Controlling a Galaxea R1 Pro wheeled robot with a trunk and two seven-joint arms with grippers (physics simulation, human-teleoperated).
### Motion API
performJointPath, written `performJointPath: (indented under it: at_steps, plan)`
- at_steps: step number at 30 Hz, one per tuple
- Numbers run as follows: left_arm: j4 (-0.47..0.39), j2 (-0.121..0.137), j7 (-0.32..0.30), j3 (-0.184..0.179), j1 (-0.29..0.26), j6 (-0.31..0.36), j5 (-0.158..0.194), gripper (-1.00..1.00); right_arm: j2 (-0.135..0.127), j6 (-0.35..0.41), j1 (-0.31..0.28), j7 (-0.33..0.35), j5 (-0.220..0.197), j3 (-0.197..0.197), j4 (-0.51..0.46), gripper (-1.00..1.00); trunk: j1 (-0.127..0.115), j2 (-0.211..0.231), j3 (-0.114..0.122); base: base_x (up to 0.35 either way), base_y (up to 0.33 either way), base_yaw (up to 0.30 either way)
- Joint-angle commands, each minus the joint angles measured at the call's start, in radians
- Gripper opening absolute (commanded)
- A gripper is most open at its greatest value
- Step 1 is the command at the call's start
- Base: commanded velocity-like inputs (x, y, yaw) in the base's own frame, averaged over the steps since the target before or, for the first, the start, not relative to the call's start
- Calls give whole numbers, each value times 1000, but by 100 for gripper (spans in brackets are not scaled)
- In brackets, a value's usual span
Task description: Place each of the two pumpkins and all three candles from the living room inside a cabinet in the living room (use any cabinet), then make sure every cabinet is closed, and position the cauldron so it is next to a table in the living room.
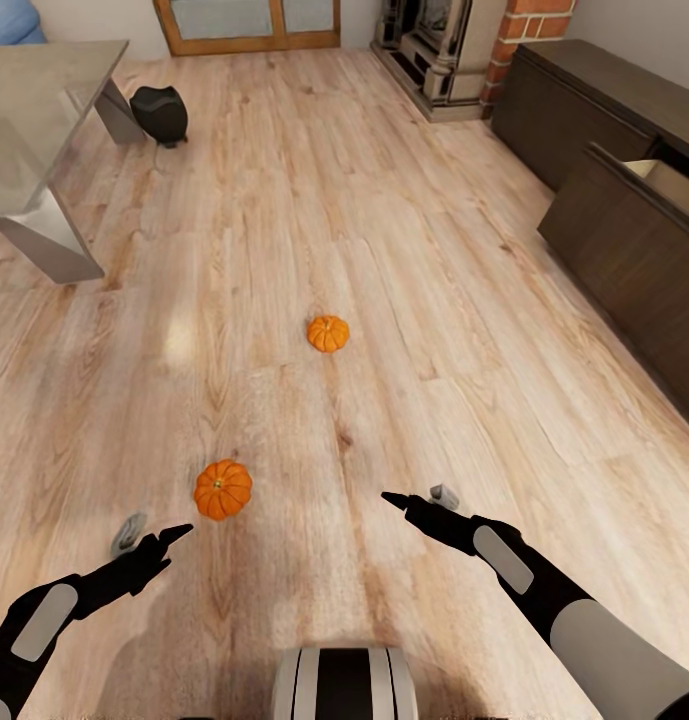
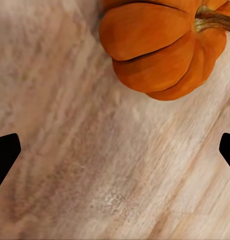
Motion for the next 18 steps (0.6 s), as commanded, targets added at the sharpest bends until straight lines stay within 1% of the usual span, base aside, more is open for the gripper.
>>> performJointPath:
  at_steps: [1,15,18]
  plan:
    - [0,0,-1,3,0,7,3,100,-1,1,-1,0,-6,4,0,100,0,-1,-5,0,0,0]
    - [0,1,-2,2,0,8,3,100,-1,2,-1,1,-5,4,-2,100,7,-4,-59,0,0,0]
    - [0,1,-2,2,0,8,3,100,-1,2,-1,1,-5,4,-2,100,7,-4,-59,0,0,0]
